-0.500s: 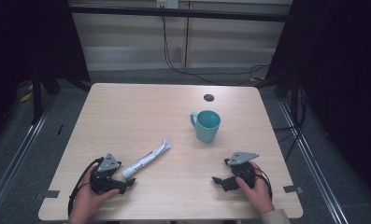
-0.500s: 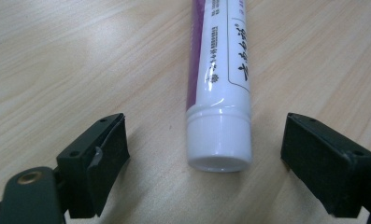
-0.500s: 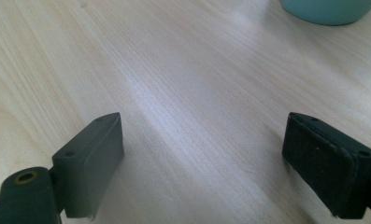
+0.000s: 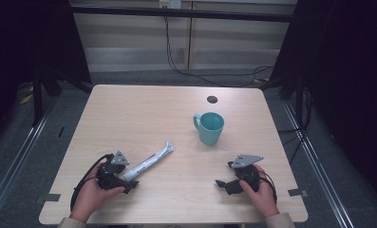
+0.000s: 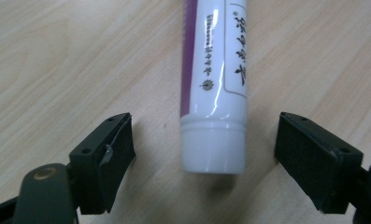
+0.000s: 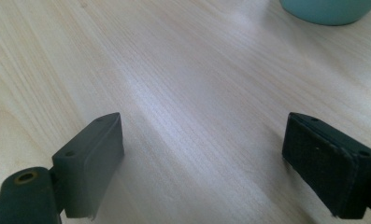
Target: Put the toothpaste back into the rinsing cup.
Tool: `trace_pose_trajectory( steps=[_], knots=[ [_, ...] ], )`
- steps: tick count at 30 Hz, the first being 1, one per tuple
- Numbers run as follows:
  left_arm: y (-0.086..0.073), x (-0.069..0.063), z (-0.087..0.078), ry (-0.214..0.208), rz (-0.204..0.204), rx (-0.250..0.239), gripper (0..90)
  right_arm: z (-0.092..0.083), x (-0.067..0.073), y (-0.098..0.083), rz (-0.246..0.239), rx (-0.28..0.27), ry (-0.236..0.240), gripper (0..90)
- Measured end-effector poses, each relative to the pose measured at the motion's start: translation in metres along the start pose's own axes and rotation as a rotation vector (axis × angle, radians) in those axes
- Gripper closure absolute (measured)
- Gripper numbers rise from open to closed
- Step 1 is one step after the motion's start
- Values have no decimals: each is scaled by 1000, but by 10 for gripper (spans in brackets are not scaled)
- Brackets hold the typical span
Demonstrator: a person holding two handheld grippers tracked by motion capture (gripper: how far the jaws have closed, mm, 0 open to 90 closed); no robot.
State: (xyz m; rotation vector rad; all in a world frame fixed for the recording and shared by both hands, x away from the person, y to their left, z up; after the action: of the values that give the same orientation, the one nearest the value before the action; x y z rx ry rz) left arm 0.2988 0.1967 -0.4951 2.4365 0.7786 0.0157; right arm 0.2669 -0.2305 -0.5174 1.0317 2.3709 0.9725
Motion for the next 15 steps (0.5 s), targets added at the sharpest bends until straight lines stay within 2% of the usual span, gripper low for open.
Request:
trace_pose_trajectory(
  steps=[6, 15],
  knots=[
    [14, 1, -1, -3, 4, 74, 215, 0, 0, 0, -1, -1, 1, 119],
    [37, -1, -3, -9, 27, 122, 244, 0, 0, 0, -1, 0, 0, 119]
  ],
)
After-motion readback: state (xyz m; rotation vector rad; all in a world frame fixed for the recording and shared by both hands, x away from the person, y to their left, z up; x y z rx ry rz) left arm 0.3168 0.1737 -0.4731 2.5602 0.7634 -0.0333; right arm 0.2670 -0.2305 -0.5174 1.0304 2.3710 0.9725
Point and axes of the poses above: each handheld gripper's, and its own axes: z roughly forward along the jaws, y roughly out of its top, x roughly to its left, the point moved 1 cm from there along z, roughly forward along the jaws, and after that the axes turned 8 degrees about -y, right-handed, at the moved point
